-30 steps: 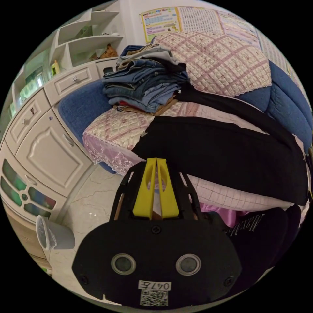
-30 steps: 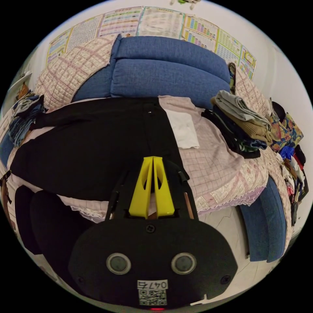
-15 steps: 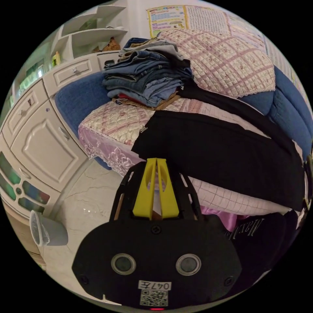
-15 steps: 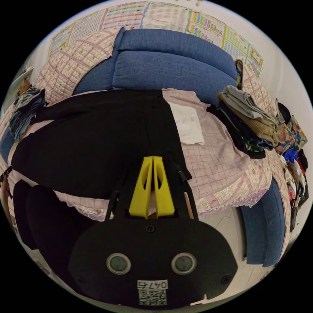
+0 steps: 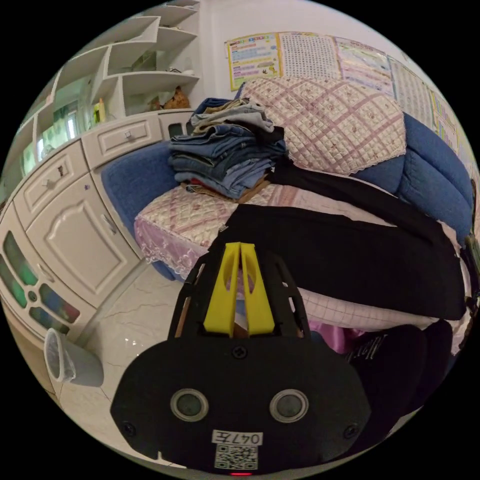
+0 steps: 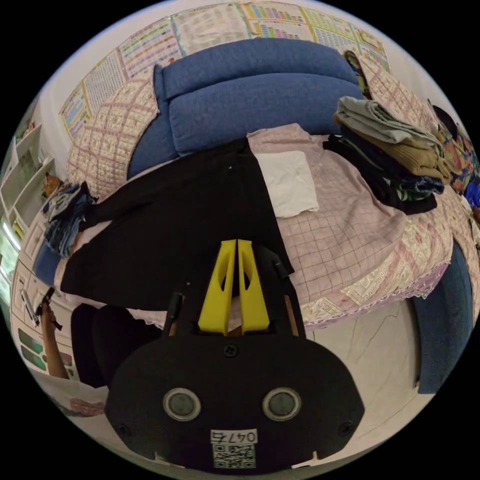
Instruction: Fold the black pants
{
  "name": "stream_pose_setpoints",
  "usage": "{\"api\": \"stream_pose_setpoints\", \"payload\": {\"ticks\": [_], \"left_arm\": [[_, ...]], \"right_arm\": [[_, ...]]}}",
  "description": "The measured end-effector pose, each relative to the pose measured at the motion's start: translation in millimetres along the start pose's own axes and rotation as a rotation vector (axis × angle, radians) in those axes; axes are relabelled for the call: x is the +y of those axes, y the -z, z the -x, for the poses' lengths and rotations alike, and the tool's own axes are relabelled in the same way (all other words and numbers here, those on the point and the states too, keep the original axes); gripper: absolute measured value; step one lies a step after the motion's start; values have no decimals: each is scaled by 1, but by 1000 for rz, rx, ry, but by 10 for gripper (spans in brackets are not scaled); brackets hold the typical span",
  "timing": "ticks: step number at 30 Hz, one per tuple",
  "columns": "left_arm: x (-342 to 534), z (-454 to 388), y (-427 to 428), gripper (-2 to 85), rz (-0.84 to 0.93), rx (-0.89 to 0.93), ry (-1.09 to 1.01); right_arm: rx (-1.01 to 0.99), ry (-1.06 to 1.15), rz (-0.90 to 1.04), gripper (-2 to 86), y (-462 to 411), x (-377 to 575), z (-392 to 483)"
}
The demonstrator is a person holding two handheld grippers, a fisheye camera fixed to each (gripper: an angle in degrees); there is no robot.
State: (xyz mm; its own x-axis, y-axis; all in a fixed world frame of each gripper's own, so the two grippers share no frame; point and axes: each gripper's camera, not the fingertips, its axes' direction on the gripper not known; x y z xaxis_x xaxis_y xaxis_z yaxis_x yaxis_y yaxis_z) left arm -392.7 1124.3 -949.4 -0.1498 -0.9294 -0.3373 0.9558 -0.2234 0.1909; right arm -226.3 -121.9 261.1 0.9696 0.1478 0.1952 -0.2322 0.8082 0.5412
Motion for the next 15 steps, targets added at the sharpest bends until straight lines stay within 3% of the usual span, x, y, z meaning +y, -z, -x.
{"api": "stream_pose_setpoints", "payload": {"ticks": [7,15], "left_arm": [[10,-28,2,-10,0,89,-30],[30,-71,7,-10,-15,180,-59]], "right_arm": [[9,38,-122,-10,-16,34,-5],[-8,135,-71,12,-82,65,18]]}}
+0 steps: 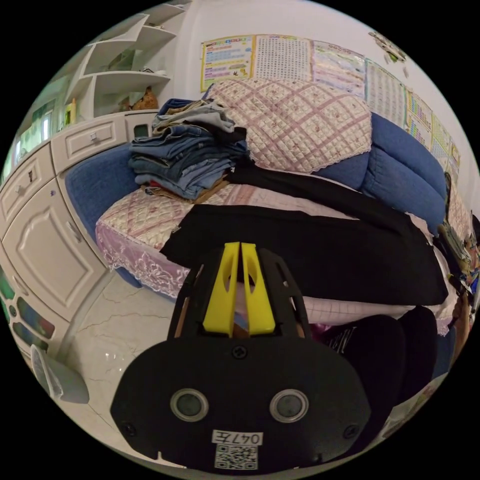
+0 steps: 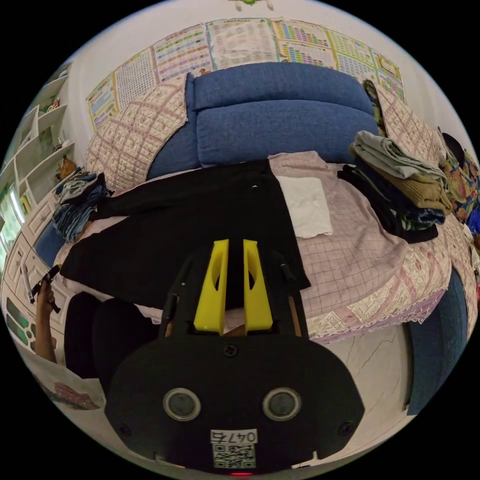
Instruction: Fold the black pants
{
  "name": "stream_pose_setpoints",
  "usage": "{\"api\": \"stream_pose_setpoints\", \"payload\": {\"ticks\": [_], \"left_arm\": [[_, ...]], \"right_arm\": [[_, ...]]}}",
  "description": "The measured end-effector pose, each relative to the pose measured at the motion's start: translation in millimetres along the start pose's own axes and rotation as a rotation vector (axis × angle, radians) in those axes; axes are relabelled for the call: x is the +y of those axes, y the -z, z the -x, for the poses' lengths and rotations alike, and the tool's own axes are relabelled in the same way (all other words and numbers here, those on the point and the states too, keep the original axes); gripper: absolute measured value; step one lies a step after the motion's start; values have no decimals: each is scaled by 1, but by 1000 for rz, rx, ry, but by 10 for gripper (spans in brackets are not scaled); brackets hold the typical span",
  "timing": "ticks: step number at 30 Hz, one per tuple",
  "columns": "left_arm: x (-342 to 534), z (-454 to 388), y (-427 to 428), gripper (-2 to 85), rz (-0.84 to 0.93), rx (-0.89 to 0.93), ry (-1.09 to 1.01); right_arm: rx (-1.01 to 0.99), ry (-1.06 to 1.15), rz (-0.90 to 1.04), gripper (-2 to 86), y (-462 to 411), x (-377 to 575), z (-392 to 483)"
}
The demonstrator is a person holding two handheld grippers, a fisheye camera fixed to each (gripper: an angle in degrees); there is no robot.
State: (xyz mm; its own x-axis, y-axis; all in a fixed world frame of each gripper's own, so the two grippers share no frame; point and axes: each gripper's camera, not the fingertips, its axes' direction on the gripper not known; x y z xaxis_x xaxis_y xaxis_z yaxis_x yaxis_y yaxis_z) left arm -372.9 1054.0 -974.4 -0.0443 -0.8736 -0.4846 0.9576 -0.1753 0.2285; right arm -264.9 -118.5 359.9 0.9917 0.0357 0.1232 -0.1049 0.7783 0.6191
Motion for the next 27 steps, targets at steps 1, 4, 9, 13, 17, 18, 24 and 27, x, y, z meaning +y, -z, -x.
{"api": "stream_pose_setpoints", "payload": {"ticks": [1,4,9,13,17,18,24,27], "left_arm": [[1,-1,-10,-9,46,12,12],[3,-5,-14,-9,76,27,33],[11,-22,-6,-10,54,-27,31],[17,-42,-9,-10,71,-21,22],[19,-61,-11,-10,70,-23,25],[19,-63,-11,-10,72,-21,28],[20,-96,-5,-10,49,-1,24],[8,-110,-7,-9,37,-2,7]], "right_arm": [[-5,7,6,13,-9,3,3],[4,17,17,17,-29,10,7],[17,15,23,18,-59,24,8],[19,16,38,17,-90,33,11],[19,20,37,18,-118,41,13],[20,20,37,18,-122,42,13],[18,8,35,19,-164,53,10],[9,-1,32,24,-186,51,6]]}}
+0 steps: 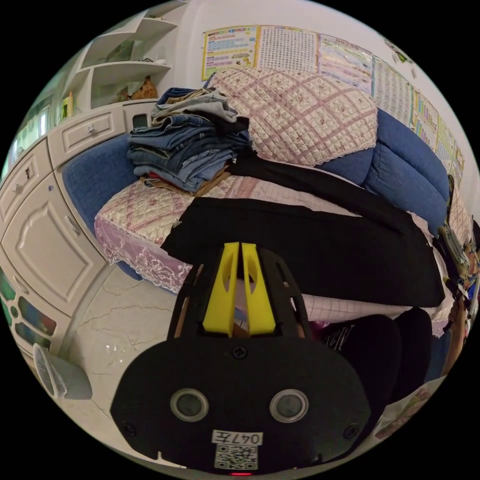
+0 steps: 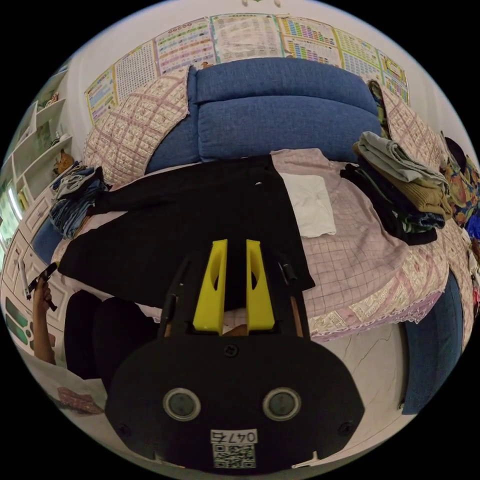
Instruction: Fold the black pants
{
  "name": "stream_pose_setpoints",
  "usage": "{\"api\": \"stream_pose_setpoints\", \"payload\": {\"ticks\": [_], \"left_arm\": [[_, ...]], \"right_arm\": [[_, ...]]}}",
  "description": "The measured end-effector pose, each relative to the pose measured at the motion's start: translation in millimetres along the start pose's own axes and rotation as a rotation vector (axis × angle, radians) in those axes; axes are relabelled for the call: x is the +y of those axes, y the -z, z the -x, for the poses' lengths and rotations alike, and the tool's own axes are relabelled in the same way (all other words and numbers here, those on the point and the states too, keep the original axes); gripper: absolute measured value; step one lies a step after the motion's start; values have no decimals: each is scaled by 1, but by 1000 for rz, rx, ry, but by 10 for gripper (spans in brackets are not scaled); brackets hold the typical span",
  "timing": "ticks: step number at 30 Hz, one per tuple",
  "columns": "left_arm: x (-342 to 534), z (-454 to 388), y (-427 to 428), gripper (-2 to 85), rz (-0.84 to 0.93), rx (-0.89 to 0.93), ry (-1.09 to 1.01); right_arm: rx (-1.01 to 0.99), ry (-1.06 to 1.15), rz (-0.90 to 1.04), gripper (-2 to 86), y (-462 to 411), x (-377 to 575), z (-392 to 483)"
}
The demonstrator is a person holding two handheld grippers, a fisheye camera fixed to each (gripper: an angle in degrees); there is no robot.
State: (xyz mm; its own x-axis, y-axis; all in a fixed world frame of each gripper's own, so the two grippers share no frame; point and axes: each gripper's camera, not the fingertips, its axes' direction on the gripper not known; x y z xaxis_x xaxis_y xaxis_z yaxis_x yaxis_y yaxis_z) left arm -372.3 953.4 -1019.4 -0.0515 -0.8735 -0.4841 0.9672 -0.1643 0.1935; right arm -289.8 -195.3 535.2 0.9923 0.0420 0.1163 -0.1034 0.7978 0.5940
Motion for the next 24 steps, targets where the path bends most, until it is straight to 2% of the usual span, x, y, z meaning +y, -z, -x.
{"api": "stream_pose_setpoints", "payload": {"ticks": [3,5,7,13,18,21,24], "left_arm": [[-33,-7,11,-10,-17,-2,11],[-51,-21,43,-10,-149,27,1],[-58,-32,56,-10,-196,38,1],[-58,-85,44,-10,-84,60,-86],[-69,-134,25,-9,20,68,-191],[-83,-156,17,-8,44,129,-216],[-98,-171,11,-5,44,209,-212]], "right_arm": [[-22,10,-55,31,-8,-20,-4],[-44,1,-169,33,-1,-35,-9],[-82,-12,-233,33,-1,-44,-16],[-54,53,-226,30,-67,-97,-35],[-64,101,-76,31,-170,-191,-58],[-125,59,53,34,-247,-250,-81],[-107,18,151,47,-321,-290,-97]]}}
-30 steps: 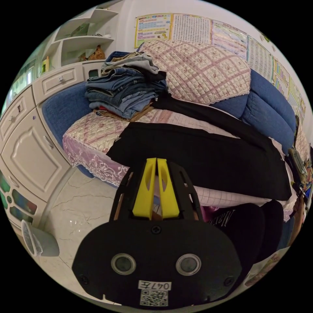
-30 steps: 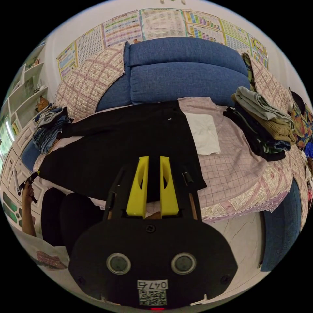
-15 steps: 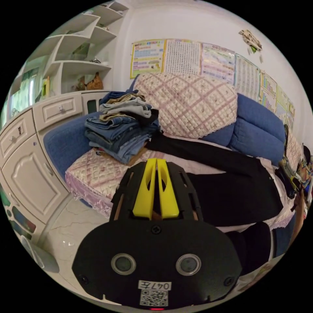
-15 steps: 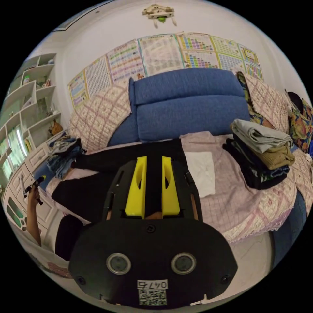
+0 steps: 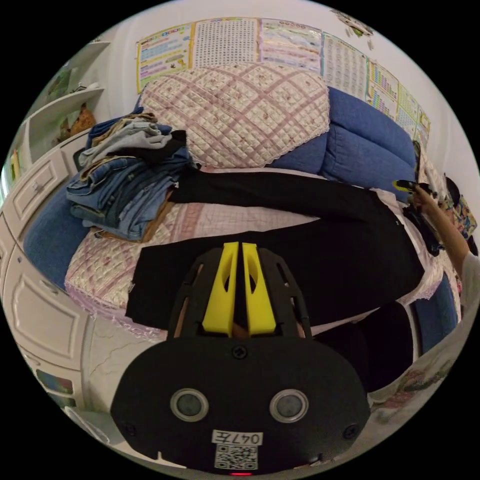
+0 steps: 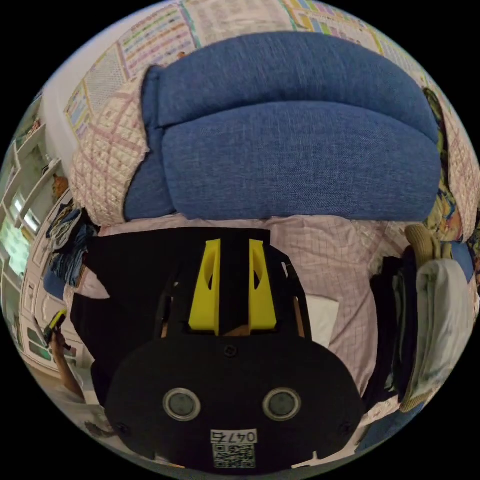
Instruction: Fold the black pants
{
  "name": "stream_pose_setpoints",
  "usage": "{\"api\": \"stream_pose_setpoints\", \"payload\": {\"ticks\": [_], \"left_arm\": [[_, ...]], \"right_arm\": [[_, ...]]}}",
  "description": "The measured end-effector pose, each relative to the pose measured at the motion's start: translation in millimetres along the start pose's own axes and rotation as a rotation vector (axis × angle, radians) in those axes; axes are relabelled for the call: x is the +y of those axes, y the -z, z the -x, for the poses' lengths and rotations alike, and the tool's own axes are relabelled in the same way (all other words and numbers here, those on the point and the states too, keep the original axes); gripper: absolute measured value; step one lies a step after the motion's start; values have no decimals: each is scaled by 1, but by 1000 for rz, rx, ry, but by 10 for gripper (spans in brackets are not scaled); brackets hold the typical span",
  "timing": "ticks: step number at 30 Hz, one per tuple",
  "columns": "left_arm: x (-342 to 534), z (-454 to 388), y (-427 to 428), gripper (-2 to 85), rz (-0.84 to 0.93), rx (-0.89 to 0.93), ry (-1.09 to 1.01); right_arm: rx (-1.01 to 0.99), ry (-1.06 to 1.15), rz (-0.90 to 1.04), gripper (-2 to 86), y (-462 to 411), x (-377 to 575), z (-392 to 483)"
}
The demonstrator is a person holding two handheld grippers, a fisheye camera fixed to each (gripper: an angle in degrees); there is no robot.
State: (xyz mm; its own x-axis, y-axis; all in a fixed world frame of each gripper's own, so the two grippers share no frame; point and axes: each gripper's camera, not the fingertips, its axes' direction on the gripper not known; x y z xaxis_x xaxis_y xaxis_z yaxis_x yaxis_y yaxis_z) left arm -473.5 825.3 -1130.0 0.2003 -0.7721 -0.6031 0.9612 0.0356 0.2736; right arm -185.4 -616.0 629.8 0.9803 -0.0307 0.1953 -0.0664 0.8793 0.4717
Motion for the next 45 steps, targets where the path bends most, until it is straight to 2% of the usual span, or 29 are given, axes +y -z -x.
{"api": "stream_pose_setpoints", "payload": {"ticks": [5,11,15,18,24,27,30,35,37,42,45], "left_arm": [[-23,-10,-12,21,14,35,8],[-49,-11,-14,32,21,90,42],[-69,-14,-14,34,28,92,63],[-85,-17,-4,36,16,118,74],[-118,-11,34,33,1,111,95],[-135,-4,59,26,-8,93,100],[-147,7,85,13,-38,65,121],[-162,57,114,23,-104,169,289],[-169,79,120,37,-127,234,348],[-200,143,125,78,-163,391,500],[-233,170,127,89,-153,428,534]], "right_arm": [[7,-146,125,56,-100,-43,-45],[51,-107,191,61,-154,-57,-55],[69,-79,221,63,-171,-57,-59],[0,-90,215,56,-176,-57,-65],[53,-42,243,11,-178,-56,-62],[-33,7,182,4,-152,-48,-48],[-216,169,95,10,-98,-22,-15],[-465,625,22,26,32,101,52],[-503,714,17,26,67,147,58],[-395,731,73,19,116,237,40],[-381,615,82,6,131,265,11]]}}
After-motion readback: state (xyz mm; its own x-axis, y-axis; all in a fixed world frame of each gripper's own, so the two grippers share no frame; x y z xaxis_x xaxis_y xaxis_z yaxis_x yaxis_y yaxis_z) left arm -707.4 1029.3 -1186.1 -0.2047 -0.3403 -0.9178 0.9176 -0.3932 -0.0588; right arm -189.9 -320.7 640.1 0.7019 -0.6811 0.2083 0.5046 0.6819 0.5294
